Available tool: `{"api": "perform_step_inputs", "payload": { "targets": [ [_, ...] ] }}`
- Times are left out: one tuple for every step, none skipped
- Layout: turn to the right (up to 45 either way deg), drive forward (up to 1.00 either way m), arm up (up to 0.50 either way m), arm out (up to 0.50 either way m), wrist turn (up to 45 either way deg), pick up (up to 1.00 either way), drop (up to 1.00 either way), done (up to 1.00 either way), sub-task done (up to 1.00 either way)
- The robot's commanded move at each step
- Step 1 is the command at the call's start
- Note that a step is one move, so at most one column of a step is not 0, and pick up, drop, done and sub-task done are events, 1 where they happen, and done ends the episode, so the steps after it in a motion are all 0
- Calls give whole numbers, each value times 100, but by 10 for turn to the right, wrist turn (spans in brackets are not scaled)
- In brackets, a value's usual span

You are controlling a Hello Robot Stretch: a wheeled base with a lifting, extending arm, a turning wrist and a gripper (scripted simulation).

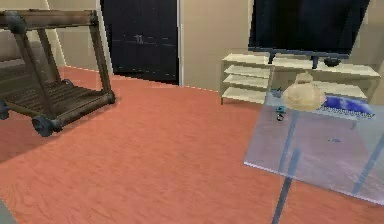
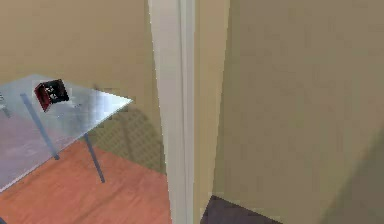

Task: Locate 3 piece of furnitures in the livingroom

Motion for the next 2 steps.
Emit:
{"api": "perform_step_inputs", "payload": {
  "targets": [
    [-210,0,0,0,0,0,0,0,0],
    [0,95,0,0,0,0,0,0,0]
  ]
}}
